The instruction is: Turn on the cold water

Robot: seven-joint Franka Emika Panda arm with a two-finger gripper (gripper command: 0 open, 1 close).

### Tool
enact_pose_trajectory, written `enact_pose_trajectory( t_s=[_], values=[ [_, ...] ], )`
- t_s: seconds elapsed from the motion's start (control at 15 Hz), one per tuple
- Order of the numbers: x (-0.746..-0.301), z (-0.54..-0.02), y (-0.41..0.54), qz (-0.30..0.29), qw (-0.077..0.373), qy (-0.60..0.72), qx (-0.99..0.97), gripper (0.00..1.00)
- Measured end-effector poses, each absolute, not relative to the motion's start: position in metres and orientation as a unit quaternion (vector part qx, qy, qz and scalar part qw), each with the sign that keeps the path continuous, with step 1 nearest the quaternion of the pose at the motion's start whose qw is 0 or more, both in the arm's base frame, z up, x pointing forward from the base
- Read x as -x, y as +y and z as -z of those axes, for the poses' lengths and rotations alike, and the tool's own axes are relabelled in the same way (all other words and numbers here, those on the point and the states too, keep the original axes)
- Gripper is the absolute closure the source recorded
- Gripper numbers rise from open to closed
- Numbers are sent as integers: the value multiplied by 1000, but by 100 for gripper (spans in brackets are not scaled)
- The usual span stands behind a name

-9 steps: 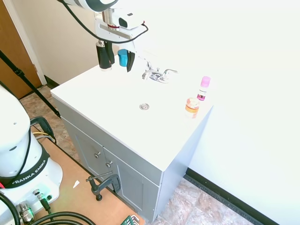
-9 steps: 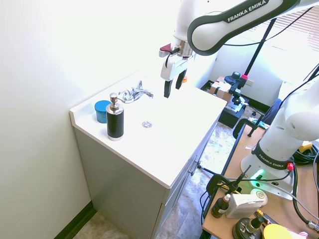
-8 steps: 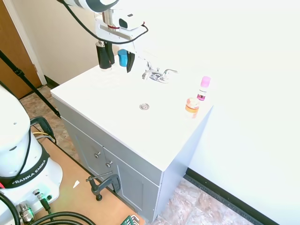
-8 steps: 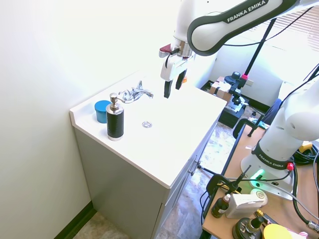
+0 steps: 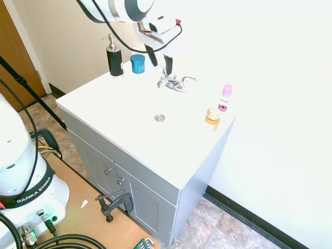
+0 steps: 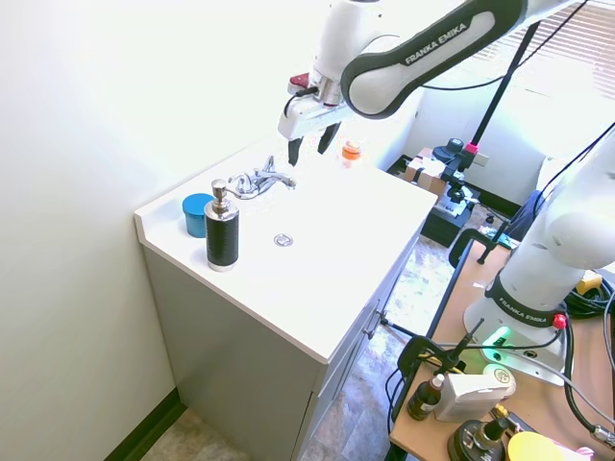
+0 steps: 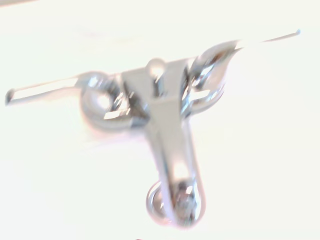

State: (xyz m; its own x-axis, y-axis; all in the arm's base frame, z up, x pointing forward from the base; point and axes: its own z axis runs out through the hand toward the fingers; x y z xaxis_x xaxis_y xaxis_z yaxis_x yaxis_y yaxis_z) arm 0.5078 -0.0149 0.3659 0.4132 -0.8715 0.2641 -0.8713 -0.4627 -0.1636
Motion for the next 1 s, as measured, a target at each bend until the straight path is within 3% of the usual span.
enact_pose_trajectory(
  t_s=[0.53, 1.0],
  values=[
    [-595, -343, -60, 194, -15, 555, 808, 0],
    [-607, -320, -90, 188, -33, 575, 796, 0]
  ],
)
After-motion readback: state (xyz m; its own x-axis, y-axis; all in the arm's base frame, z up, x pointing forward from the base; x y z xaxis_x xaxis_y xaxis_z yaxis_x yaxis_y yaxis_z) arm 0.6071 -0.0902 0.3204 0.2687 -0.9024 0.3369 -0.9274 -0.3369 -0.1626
